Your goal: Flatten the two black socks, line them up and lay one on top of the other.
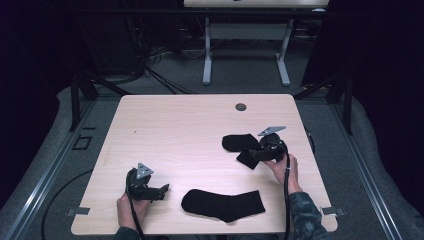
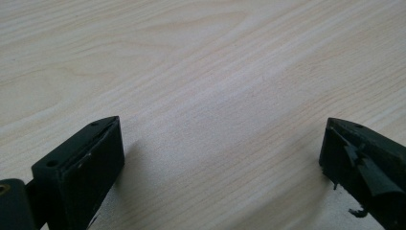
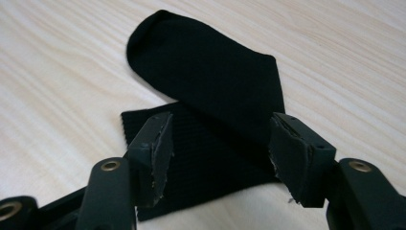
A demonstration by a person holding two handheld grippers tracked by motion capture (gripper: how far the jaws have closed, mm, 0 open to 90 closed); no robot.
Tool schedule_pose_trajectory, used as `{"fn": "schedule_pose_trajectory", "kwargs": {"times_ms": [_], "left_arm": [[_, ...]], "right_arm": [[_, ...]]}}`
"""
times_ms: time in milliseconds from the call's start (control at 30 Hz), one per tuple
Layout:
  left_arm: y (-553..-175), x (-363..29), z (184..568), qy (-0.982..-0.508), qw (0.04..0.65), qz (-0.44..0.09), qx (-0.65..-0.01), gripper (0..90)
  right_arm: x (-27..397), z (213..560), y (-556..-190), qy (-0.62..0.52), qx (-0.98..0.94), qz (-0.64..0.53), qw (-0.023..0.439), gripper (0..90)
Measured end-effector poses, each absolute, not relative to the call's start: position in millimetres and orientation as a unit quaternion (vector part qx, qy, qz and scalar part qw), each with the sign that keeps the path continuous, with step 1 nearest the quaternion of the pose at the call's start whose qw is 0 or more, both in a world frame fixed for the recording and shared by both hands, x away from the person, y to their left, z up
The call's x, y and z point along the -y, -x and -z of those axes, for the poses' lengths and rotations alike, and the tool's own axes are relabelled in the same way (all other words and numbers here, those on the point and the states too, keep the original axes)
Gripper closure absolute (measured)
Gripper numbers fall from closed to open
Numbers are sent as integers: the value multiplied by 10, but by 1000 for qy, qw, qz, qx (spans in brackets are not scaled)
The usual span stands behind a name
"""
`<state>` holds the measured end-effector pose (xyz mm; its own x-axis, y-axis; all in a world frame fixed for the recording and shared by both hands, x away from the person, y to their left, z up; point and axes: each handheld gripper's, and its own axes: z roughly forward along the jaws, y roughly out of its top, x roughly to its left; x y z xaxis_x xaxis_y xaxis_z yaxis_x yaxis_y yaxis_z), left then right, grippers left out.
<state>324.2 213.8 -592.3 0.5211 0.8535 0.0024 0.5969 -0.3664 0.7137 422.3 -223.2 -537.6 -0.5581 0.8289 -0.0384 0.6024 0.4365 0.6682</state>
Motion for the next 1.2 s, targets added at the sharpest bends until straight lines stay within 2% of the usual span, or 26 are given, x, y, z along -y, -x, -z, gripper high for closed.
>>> {"fn": "schedule_pose_trajectory", "kwargs": {"times_ms": [233,333,367,433,500,533,667,1200], "left_arm": [[-3243,-2138,5923,-804,337,-190,-451,17],[-3244,-2137,5923,-804,338,-190,-451,18],[-3244,-2138,5923,-804,338,-190,-451,18],[-3244,-2138,5923,-804,338,-190,-451,18],[-3245,-2138,5923,-804,338,-190,-451,19],[-3245,-2138,5923,-804,338,-190,-451,19],[-3245,-2138,5923,-804,338,-190,-451,19],[-3245,-2137,5923,-804,338,-191,-451,18]], "right_arm": [[2212,5530,-4400,-455,-824,-288,178,411],[2236,5610,-4465,-470,-819,-285,165,463],[2234,5657,-4484,-470,-821,-280,162,525],[2225,5653,-4478,-467,-822,-285,158,585],[2222,5651,-4475,-462,-826,-280,159,605],[2195,5654,-4448,-454,-830,-280,161,646],[2144,5664,-4402,-436,-838,-289,157,684],[1877,5648,-4202,-335,-888,-290,124,688]]}}
